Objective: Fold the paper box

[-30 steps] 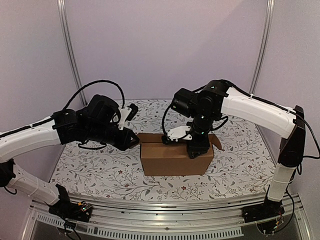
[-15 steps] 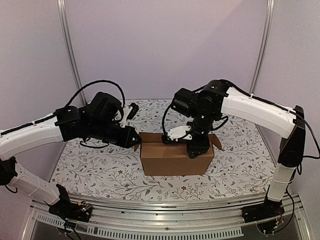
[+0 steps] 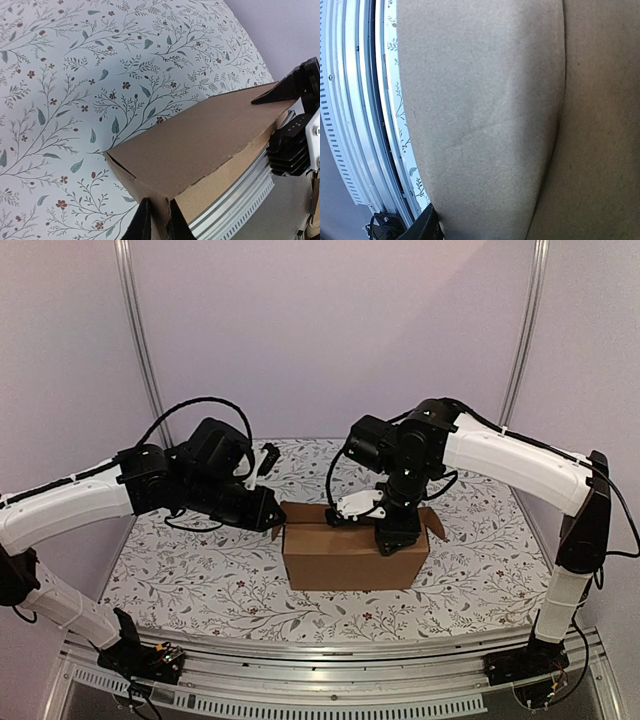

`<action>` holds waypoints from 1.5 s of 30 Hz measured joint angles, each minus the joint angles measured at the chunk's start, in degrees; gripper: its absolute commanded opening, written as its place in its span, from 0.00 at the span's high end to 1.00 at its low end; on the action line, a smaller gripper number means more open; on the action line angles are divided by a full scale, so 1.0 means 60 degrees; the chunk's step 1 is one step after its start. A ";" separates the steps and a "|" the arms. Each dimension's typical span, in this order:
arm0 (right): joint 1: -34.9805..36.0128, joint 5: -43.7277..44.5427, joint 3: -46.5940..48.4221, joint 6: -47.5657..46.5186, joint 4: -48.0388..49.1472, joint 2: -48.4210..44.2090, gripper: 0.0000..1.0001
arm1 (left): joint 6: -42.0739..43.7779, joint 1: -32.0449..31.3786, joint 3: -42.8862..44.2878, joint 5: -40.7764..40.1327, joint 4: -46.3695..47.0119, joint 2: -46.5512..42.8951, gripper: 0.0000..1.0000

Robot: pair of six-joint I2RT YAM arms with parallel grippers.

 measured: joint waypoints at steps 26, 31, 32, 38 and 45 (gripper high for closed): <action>-0.0011 0.0426 -0.0189 0.0259 0.0586 -0.0007 0.26 | -0.0204 0.0000 0.0390 0.0055 -0.0517 0.0229 0.92; -0.0007 0.0572 -0.0193 0.0379 0.0769 -0.0007 0.20 | -0.0200 0.0000 0.0346 0.0007 -0.0433 0.0226 0.93; -0.0007 0.0605 -0.0200 0.0408 0.0820 -0.0007 0.19 | -0.0200 0.0000 0.0324 0.0007 -0.0397 0.0226 0.93; -0.0007 0.0721 -0.0208 0.0506 0.1024 -0.0011 0.16 | -0.0197 0.0000 0.0266 -0.0011 -0.0284 0.0222 0.93; -0.0004 0.1075 -0.0248 0.0608 0.1275 -0.0171 0.14 | -0.0168 0.0000 0.0255 -0.0007 -0.0237 0.0226 0.94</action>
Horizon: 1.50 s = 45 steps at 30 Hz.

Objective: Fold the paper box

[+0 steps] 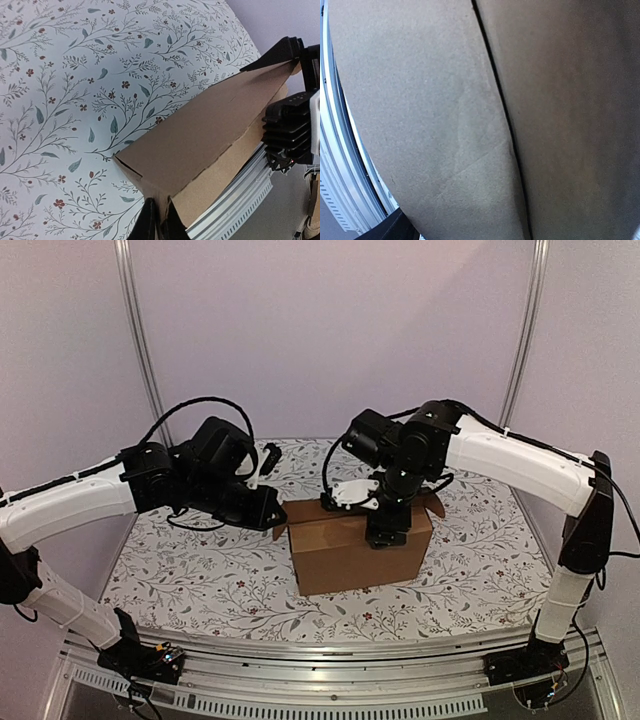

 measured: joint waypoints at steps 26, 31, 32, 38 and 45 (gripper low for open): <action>-0.0328 0.0430 -0.0058 0.0517 0.0703 -0.0688 0.01 | 0.0193 -0.0004 0.0000 -0.0015 0.0397 0.0000 0.95; -0.0426 0.0426 -0.0168 0.0576 0.0863 -0.0688 0.01 | 0.0255 -0.0004 0.0000 -0.0047 0.0401 0.0033 0.95; -0.0444 0.0430 -0.0175 0.0586 0.0885 -0.0688 0.01 | 0.0259 -0.0004 0.0000 -0.0055 0.0404 0.0040 0.95; -0.0561 0.0484 -0.0186 0.0641 0.1005 -0.0688 0.01 | 0.0288 -0.0004 0.0000 -0.0138 0.0430 0.0193 0.95; -0.0612 0.0623 -0.0186 0.0787 0.1188 -0.0849 0.01 | 0.0302 -0.0004 0.0000 -0.0251 0.0466 0.0339 0.95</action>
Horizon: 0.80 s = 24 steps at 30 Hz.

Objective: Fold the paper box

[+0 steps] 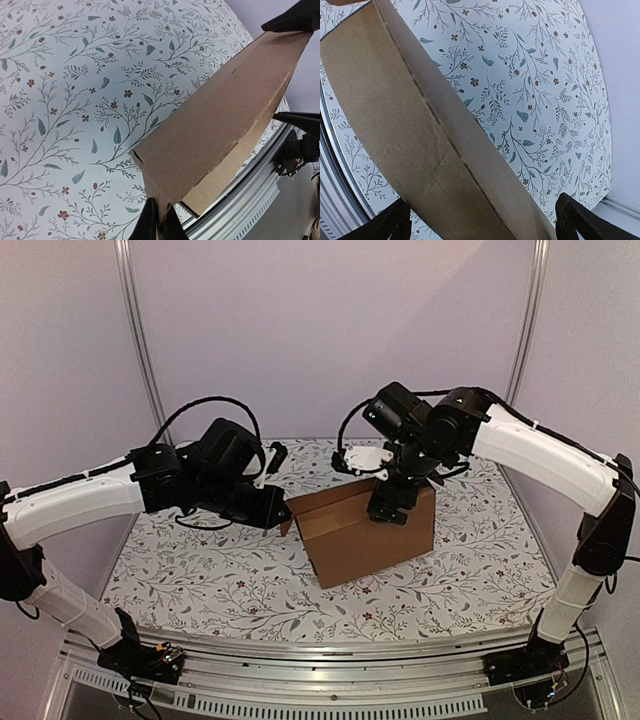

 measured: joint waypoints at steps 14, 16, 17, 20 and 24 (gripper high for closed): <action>-0.0106 0.0845 0.0040 0.0441 0.1242 -0.0736 0.01 | 0.0058 -0.0055 0.0011 0.0299 0.0022 0.0113 0.96; -0.0127 0.0951 0.0040 0.0499 0.1362 -0.0849 0.01 | 0.0062 -0.0062 0.0011 0.0328 0.0018 0.0117 0.96; -0.0135 0.0991 0.0040 0.0521 0.1406 -0.0882 0.01 | 0.0062 -0.0062 0.0011 0.0331 0.0015 0.0117 0.96; -0.0135 0.1129 0.0036 0.0597 0.1545 -0.0929 0.01 | 0.0062 -0.0062 0.0011 0.0335 0.0015 0.0117 0.96; -0.0138 0.1461 -0.0029 0.0732 0.1767 -0.1031 0.01 | 0.0062 -0.0062 0.0011 0.0335 0.0015 0.0117 0.96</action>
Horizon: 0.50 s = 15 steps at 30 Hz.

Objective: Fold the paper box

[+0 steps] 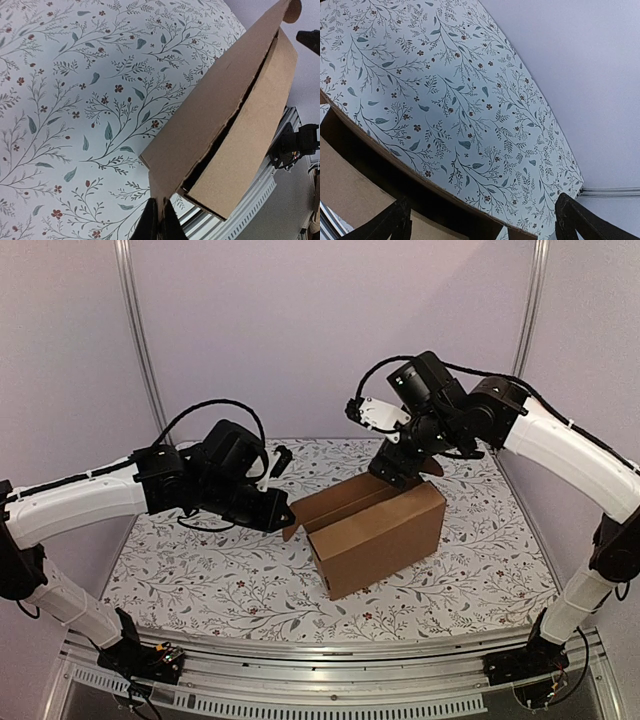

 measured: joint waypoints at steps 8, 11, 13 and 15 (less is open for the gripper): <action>-0.0106 0.0510 -0.0987 0.0583 0.0466 -0.1228 0.01 | 0.0004 0.0000 0.0178 0.0073 0.0051 0.0204 0.96; -0.0127 0.0521 -0.1592 0.0947 0.0597 -0.1942 0.01 | 0.0015 0.0000 0.0299 0.0127 0.0087 0.0364 0.96; -0.0127 0.0525 -0.2007 0.1231 0.0663 -0.2339 0.01 | 0.0040 0.0000 0.0339 0.0138 0.0102 0.0441 0.96; -0.0127 0.0514 -0.2667 0.1690 0.0885 -0.2794 0.01 | 0.0044 0.0000 0.0386 0.0160 0.0102 0.0532 0.96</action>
